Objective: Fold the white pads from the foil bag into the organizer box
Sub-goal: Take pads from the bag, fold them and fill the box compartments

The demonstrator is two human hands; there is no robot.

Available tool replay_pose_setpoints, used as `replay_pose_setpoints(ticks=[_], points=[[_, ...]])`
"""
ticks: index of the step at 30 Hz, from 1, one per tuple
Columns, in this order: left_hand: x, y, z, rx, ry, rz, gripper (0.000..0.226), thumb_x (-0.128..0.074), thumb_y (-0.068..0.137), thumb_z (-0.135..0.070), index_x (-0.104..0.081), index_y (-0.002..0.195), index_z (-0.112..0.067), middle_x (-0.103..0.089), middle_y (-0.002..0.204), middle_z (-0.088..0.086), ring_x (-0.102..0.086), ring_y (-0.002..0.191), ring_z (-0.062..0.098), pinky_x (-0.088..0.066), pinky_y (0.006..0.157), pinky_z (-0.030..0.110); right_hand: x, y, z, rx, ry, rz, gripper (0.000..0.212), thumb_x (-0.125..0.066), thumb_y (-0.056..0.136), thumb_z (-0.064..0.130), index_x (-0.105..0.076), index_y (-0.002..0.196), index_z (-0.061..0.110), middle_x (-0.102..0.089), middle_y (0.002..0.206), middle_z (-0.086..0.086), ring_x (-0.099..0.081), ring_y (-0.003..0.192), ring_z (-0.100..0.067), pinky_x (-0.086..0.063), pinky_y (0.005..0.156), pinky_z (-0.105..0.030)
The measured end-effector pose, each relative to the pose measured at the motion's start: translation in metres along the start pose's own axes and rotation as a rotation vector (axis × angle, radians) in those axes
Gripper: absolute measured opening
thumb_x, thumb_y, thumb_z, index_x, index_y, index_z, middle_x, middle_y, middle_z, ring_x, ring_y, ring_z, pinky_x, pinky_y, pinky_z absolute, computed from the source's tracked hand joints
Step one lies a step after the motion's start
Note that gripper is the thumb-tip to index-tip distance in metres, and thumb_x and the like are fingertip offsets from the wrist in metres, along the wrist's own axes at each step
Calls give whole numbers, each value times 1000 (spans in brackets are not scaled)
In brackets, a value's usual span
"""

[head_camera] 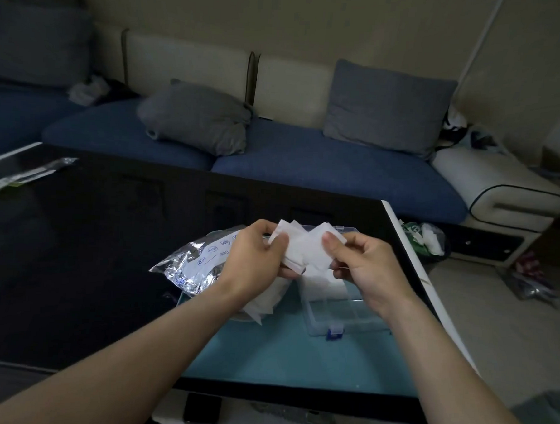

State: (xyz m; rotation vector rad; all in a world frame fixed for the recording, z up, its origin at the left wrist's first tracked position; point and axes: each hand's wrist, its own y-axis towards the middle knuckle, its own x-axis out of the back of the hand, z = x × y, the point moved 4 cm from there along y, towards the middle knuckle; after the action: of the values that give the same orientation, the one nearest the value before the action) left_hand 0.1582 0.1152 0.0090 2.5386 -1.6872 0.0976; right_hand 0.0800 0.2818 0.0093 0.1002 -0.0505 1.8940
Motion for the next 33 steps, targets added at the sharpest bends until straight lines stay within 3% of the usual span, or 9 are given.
replay_pose_setpoints(ticks=[3,6,9,14,19,22,24,28,33], points=[[4,1,-1,-82,226,21,8,-54,98,-15,-60,103,-12,-74,70,7,-71,57,17,-56,60,25,10,-1,9,49,-17,24,21,-80,79,29,-71,84,11,-63,59,1,-56,54,-10,-50,61,-27],[0,0,-3,-179,452,138,4,-59,94,-16,-62,94,-17,-69,56,1,-65,47,6,-44,50,15,13,-4,13,88,-180,223,22,-87,63,29,-75,74,14,-67,60,-3,-57,52,-13,-49,56,-26],[-6,-3,-3,-230,585,278,8,-58,95,-14,-63,92,-19,-69,63,2,-62,49,6,-37,46,9,5,-8,6,18,-347,346,25,-92,60,21,-74,74,9,-70,63,-2,-60,51,-10,-48,51,-24],[-17,-9,6,-8,223,505,28,-45,105,-24,-57,85,-9,-67,63,15,-64,49,26,-51,47,28,-2,-5,6,44,-412,256,34,-97,57,17,-69,73,8,-69,63,-2,-61,53,-11,-49,50,-25],[-12,-5,6,39,172,436,22,-53,101,-21,-63,88,-8,-68,62,14,-60,45,22,-52,47,27,1,-2,4,87,-442,209,38,-96,60,24,-72,87,14,-74,81,0,-68,67,-8,-56,63,-25],[-6,-2,7,78,167,351,21,-51,102,-15,-61,97,3,-68,61,17,-58,41,19,-50,44,25,7,1,3,108,-277,174,15,-73,89,7,-71,102,16,-76,96,-4,-74,89,-19,-60,85,-36],[-4,-1,7,74,196,300,24,-50,102,-14,-60,100,7,-68,59,16,-58,39,17,-50,44,24,11,3,6,139,-167,109,35,-53,96,-9,-67,113,18,-75,103,-6,-74,94,-25,-59,90,-43],[-4,0,7,23,268,222,20,-50,102,-15,-61,94,-1,-68,55,11,-62,40,17,-49,43,22,8,-1,12,140,37,133,75,-63,87,-16,-45,141,34,-63,124,-5,-75,90,-25,-60,79,-40],[-9,3,8,-14,177,200,22,-48,103,-16,-61,92,-2,-69,60,9,-64,46,23,-51,46,26,-7,-6,8,83,-256,13,69,-88,72,5,-55,131,19,-73,86,-2,-72,67,-10,-56,61,-25]])
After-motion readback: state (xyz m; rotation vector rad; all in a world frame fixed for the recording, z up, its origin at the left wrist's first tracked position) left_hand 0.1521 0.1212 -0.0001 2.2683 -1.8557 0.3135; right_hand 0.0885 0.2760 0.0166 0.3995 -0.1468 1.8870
